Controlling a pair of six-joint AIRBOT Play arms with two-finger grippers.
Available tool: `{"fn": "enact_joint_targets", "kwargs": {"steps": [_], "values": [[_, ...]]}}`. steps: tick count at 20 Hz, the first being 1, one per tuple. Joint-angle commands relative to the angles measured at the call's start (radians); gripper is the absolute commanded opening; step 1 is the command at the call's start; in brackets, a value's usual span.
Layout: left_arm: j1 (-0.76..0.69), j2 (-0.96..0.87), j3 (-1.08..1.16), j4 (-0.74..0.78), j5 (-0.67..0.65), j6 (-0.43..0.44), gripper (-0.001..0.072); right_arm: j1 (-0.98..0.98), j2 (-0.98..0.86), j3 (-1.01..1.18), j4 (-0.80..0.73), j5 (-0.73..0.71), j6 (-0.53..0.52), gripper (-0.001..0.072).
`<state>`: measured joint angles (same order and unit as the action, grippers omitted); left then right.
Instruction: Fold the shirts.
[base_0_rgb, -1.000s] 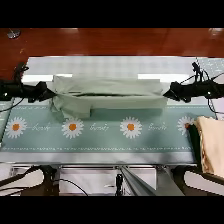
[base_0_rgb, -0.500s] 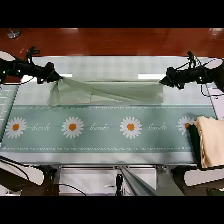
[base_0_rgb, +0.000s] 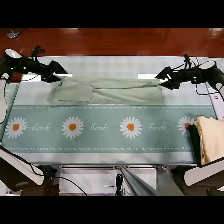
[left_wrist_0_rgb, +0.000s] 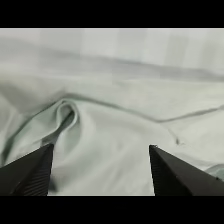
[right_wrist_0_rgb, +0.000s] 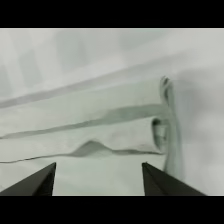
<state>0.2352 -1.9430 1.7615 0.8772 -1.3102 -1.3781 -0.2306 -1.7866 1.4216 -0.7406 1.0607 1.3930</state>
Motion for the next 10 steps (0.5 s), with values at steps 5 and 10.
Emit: {"fn": "enact_joint_targets", "kwargs": {"steps": [5,10], "values": [[0.179,0.151,0.006,0.164,-0.106,-0.060,0.0706,-0.160,-0.006,-0.015,-0.129,0.224,0.013,0.0618],[0.139,0.462,-0.397,-0.012,0.123,0.024,0.0705,-0.062,-0.074,-0.019,0.001,0.159,-0.053,0.0619]]}}
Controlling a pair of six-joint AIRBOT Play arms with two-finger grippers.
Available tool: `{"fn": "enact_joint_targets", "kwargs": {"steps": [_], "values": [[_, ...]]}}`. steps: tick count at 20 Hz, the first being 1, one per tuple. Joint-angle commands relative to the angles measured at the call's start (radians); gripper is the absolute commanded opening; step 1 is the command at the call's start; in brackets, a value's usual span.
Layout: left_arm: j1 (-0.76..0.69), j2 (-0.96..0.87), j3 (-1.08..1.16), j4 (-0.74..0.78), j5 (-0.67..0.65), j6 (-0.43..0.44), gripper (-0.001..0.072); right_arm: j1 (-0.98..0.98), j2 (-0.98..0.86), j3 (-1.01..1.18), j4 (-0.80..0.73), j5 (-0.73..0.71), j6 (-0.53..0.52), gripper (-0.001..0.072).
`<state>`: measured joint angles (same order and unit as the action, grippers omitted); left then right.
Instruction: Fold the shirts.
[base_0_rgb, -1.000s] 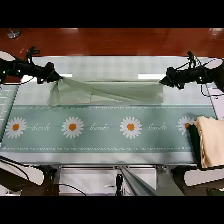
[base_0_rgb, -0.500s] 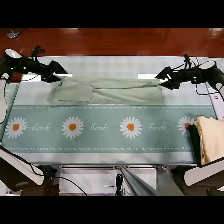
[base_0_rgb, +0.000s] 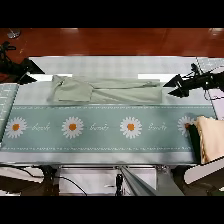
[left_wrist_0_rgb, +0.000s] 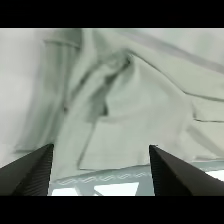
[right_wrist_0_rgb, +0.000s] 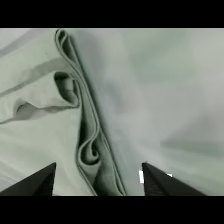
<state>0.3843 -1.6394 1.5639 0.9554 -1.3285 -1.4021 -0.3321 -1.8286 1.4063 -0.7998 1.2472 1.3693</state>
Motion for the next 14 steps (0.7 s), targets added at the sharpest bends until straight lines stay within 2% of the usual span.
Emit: {"fn": "enact_joint_targets", "kwargs": {"steps": [1,2,4,5,6,7,8,9,11,13,14], "values": [[-0.034,0.226,-0.292,-0.113,0.206,0.071,0.0705,0.061,-0.047,-0.004,0.076,-0.045,-0.029,0.0619],[-0.057,0.274,-0.358,-0.126,0.241,0.084,0.0705,0.083,-0.062,-0.004,0.089,-0.051,-0.029,0.0618],[-0.112,0.323,-0.425,-0.127,0.226,0.094,0.0705,0.126,-0.082,-0.004,0.091,-0.050,-0.030,0.0606],[-0.144,0.327,-0.426,-0.128,0.199,0.113,0.0704,0.143,-0.080,-0.002,0.090,-0.050,-0.037,0.0477],[-0.177,0.327,-0.424,-0.133,0.189,0.119,0.0701,0.150,-0.072,0.008,0.090,-0.037,-0.054,0.0164],[-0.215,0.327,-0.424,-0.150,0.190,0.127,0.0677,0.149,-0.050,0.019,0.084,-0.016,-0.076,0.0023],[-0.254,0.325,-0.424,-0.183,0.183,0.174,0.0409,0.143,-0.014,0.029,0.067,0.006,-0.080,0.0023],[-0.292,0.324,-0.424,-0.214,0.180,0.233,0.0031,0.131,0.038,0.030,0.035,0.027,-0.080,0.0022],[-0.387,0.322,-0.424,-0.267,0.215,0.265,0.0018,0.120,0.156,0.027,-0.077,0.095,-0.070,0.0022],[-0.502,0.317,-0.425,-0.264,0.300,0.265,0.0018,0.124,0.316,-0.013,-0.220,0.159,-0.047,0.0022],[-0.559,0.305,-0.424,-0.264,0.355,0.264,0.0017,0.129,0.402,-0.055,-0.241,0.169,-0.050,0.0022]]}}
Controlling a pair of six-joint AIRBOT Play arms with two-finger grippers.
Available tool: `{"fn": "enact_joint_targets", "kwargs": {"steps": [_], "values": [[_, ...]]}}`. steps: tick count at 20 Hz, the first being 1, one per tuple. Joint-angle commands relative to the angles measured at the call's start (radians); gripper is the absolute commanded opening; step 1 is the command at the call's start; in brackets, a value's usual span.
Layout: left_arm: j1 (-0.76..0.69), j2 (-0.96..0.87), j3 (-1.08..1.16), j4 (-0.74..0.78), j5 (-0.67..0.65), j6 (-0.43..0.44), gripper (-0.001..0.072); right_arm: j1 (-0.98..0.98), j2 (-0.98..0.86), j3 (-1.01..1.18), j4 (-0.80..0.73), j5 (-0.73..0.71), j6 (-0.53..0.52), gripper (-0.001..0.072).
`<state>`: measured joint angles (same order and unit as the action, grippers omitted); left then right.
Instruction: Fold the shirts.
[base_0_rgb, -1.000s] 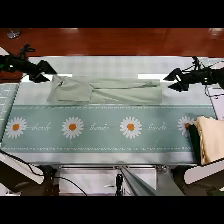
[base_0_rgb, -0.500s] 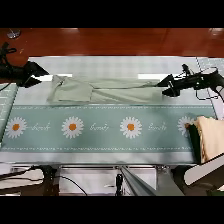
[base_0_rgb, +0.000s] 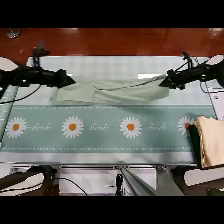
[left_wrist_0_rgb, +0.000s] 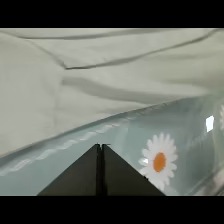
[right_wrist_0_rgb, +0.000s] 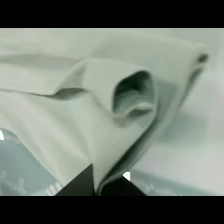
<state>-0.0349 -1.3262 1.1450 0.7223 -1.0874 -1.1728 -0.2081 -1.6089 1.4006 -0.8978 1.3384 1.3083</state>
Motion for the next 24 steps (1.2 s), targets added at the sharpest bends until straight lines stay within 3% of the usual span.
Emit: {"fn": "enact_joint_targets", "kwargs": {"steps": [1,5,8,11,16,20,24], "values": [[-0.202,-0.031,-0.003,-0.029,0.166,0.030,0.0017,0.005,0.277,-0.101,-0.140,0.079,0.011,0.0022],[-0.429,-0.227,0.139,0.034,0.182,-0.069,0.0016,0.039,0.663,-0.311,-0.130,0.078,0.080,0.0022],[-0.589,-0.388,0.323,0.136,0.161,-0.205,0.0017,0.062,0.866,-0.404,-0.128,0.087,0.200,0.0023],[-0.722,-0.525,0.457,0.130,0.134,-0.285,0.0017,0.062,0.962,-0.415,-0.129,0.119,0.245,0.0022],[-0.882,-0.602,0.491,0.002,0.023,-0.272,0.0019,0.062,0.978,-0.416,-0.131,0.124,0.256,0.0022],[-0.817,-0.576,0.491,0.002,0.018,-0.273,0.0019,0.063,0.972,-0.416,-0.128,0.111,0.259,0.0023],[-0.565,-0.500,0.491,0.001,-0.016,-0.294,0.0019,0.063,0.967,-0.416,-0.079,0.095,0.238,0.0023]]}}
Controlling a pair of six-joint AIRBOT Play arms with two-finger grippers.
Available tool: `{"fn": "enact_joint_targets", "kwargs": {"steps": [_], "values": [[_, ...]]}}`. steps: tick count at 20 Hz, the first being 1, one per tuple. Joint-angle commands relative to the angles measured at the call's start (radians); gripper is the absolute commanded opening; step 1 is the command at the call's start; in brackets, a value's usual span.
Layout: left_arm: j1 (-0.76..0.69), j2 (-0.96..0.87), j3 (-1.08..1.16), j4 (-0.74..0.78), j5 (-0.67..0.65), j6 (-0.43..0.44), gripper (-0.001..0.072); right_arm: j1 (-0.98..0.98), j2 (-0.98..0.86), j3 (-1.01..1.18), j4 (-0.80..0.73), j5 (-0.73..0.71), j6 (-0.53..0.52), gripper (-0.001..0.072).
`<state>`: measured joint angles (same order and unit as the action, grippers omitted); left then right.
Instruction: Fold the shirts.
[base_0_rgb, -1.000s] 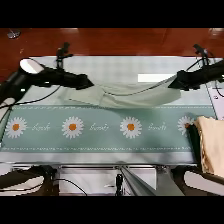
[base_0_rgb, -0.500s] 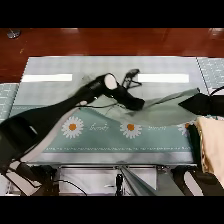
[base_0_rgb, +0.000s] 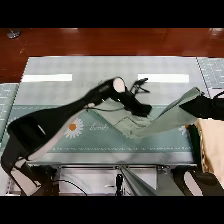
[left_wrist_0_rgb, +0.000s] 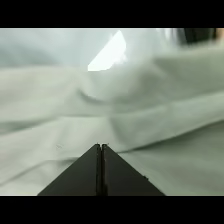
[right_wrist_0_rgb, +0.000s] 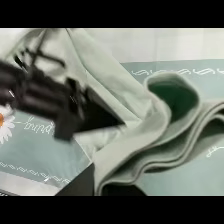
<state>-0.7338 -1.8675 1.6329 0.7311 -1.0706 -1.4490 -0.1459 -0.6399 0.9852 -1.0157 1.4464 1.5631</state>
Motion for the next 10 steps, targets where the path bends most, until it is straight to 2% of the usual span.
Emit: {"fn": "enact_joint_targets", "kwargs": {"steps": [1,4,8,10], "values": [[0.210,0.069,0.003,-0.010,-0.050,-0.023,0.0019,0.000,-0.016,0.000,0.067,-0.019,-0.030,0.0023],[0.403,0.177,0.003,-0.007,-0.112,-0.003,0.0019,0.055,-0.099,0.002,0.169,-0.089,-0.065,0.0023],[0.644,0.374,-0.050,0.059,-0.127,0.044,0.0019,0.360,-0.325,0.101,0.172,-0.286,-0.049,0.0024],[0.793,0.476,-0.136,0.080,-0.117,0.037,0.0019,0.494,-0.478,0.204,0.168,-0.354,-0.044,0.0024]]}}
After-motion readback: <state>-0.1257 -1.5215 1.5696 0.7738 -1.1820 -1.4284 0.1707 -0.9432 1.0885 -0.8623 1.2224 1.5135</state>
